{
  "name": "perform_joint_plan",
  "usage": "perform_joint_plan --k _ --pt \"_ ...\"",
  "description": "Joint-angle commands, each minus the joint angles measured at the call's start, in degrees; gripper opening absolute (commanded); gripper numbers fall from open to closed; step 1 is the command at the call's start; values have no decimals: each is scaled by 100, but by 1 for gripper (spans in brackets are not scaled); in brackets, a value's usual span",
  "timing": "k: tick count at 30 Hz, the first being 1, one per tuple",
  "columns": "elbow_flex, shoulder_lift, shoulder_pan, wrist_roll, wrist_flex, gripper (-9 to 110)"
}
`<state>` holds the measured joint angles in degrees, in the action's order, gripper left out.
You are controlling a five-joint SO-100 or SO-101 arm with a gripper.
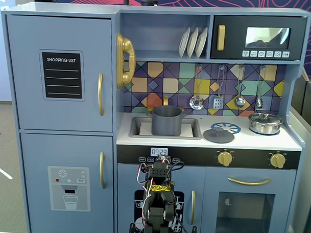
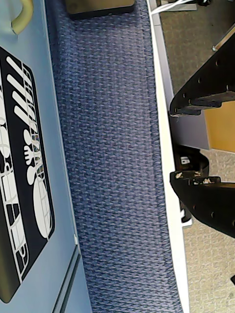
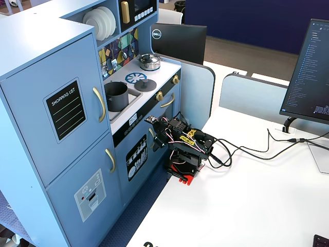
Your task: Pick up the lid from the counter and put it on the gray recipient
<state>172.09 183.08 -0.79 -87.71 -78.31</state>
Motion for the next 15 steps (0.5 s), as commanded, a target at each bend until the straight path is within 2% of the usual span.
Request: perform_joint_plan --k 1,12,15 --pt "-9 -97 -246 123 -932 0" --pt "-9 -97 -211 114 -932 0" --pt "-70 -97 -193 -149 -817 0"
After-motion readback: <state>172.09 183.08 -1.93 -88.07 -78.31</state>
